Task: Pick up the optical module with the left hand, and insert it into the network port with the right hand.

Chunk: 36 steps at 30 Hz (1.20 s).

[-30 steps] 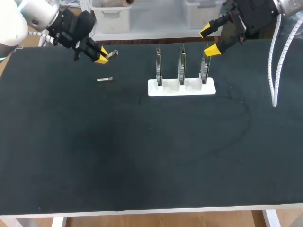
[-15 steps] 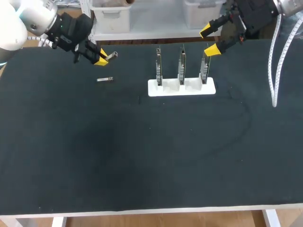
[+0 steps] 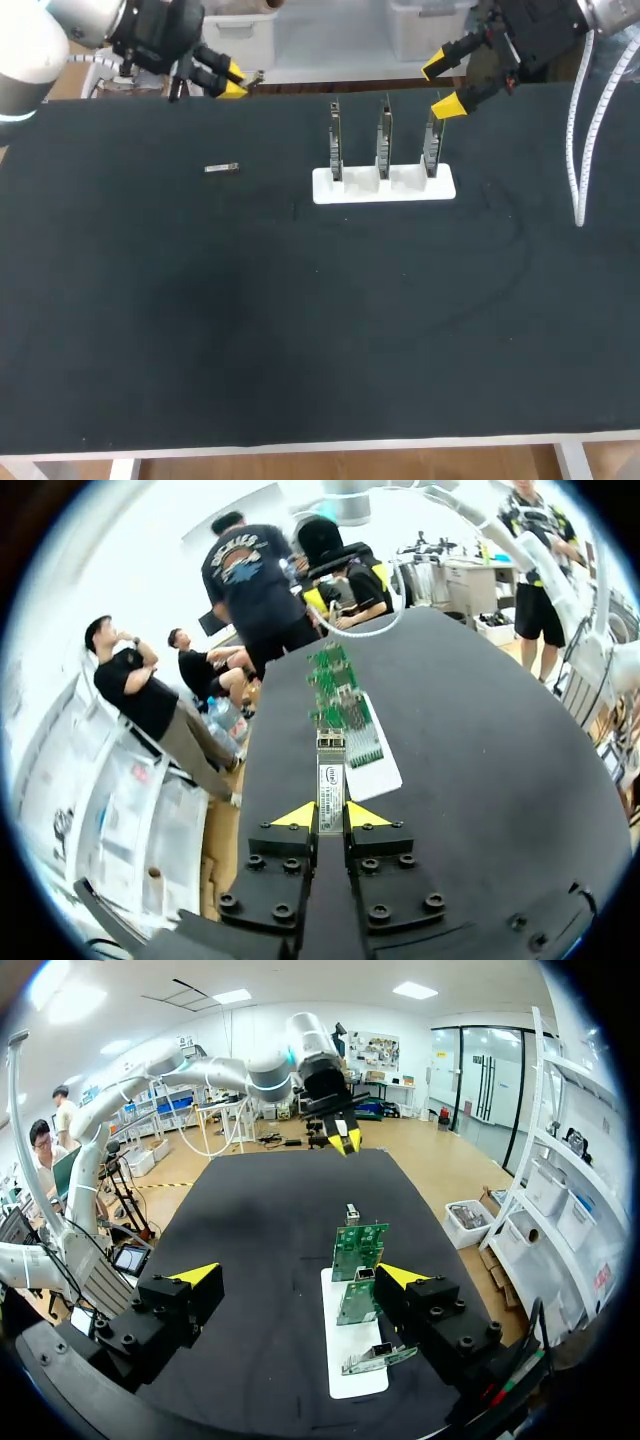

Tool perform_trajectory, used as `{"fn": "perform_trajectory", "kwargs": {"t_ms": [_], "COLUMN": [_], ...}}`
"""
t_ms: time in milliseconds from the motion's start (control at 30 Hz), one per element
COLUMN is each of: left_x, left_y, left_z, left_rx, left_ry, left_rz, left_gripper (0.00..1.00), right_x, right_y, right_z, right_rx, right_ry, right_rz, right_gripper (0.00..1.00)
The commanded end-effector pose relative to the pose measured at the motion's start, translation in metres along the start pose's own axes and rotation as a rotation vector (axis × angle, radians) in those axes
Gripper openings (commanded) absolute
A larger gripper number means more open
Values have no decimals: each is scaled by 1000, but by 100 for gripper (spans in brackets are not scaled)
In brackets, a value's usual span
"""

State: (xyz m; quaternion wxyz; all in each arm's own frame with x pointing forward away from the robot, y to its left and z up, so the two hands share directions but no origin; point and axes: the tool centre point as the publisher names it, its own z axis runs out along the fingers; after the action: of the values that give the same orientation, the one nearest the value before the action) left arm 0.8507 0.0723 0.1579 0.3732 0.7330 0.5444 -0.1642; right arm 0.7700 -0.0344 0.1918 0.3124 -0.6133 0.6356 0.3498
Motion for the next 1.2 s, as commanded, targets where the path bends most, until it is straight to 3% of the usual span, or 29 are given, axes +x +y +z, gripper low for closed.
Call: {"fn": "perform_trajectory", "kwargs": {"t_ms": [33,167,333,967,1033,1200], "left_x": [-14,-23,-21,-21,-24,-24], "left_y": [5,-5,-16,-16,-15,-15], "left_z": [3,14,26,26,28,28], "left_rx": [15,17,27,27,70,70], "left_ry": [-30,-95,-153,-153,-148,-148], "left_rz": [34,41,-26,-26,22,22], "left_gripper": [0,0,0,0,0,0], "right_x": [0,0,0,0,0,0], "right_y": [-1,-1,-1,-1,-1,-1], "right_z": [0,0,0,0,0,0], "right_rx": [-1,-1,-1,-1,-1,-1], "right_ry": [0,0,0,0,0,0], "right_rz": [0,0,0,0,0,0], "right_gripper": [100,100,100,100,100,100]}}
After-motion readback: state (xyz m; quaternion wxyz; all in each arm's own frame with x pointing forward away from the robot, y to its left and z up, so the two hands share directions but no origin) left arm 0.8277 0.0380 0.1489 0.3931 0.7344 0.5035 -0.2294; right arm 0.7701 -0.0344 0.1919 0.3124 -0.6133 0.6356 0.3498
